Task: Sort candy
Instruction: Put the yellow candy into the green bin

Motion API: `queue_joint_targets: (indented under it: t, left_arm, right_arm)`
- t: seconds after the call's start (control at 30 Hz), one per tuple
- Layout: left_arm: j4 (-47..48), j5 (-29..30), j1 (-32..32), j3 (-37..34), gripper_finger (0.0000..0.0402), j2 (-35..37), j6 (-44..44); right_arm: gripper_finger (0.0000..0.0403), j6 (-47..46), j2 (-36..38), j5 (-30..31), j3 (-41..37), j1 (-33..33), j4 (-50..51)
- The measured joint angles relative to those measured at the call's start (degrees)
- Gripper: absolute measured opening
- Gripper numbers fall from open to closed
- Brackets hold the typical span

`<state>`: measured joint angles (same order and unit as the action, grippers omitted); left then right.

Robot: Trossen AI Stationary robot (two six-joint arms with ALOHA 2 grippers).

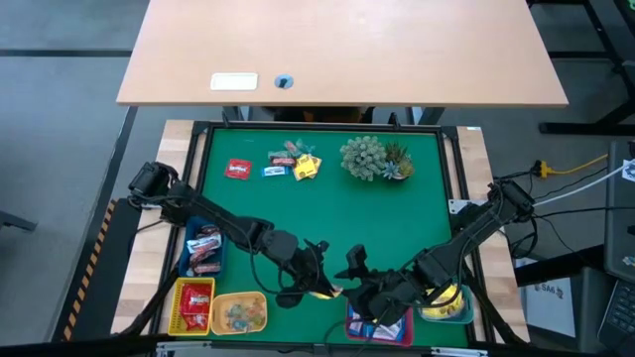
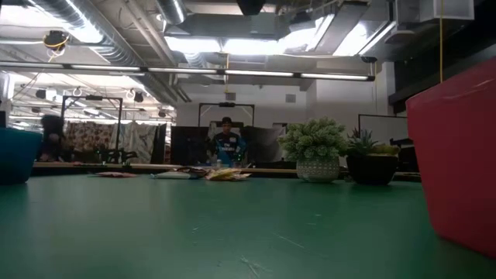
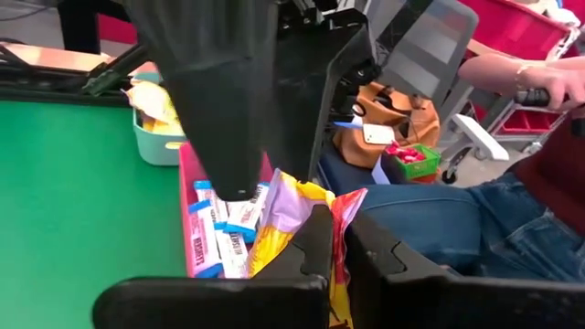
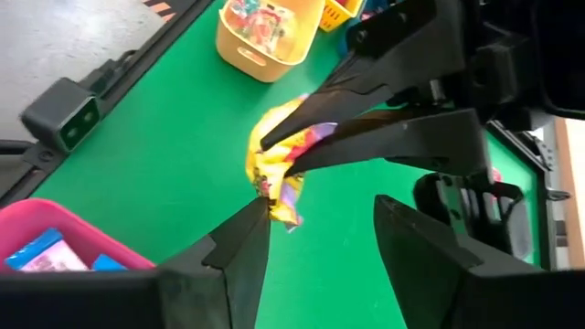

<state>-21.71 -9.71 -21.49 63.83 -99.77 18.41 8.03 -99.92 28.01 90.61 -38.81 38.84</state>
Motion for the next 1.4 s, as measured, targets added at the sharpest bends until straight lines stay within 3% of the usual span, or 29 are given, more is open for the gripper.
queue_joint_targets:
  t: [0.27,0.7,0.93,1.2,1.4]
  left_arm:
    - [-0.7,0.6,-0.2,0.0,0.0001,0.0,-0.1]
    - [-2.0,1.6,-0.2,0.0,0.0001,0.0,-0.1]
    - [-2.0,1.9,-0.2,0.0,0.0024,0.0,0.6]
    - [0.1,7.3,-0.2,0.1,0.0106,0.1,0.7]
    - [1.2,7.8,-0.2,0.1,0.0147,0.1,0.7]
  right_arm:
    - [0.0121,0.0,0.0,-3.6,0.0,0.0,0.1]
    - [0.001,0.0,0.0,-3.7,0.0,0.0,0.0]
    - [0.0003,0.0,0.0,-5.1,0.0,0.0,0.1]
    - [0.0001,-1.2,0.0,-11.4,-0.1,-0.2,3.4]
    - [0.0001,-13.7,0.3,-22.9,-0.1,-0.2,16.2]
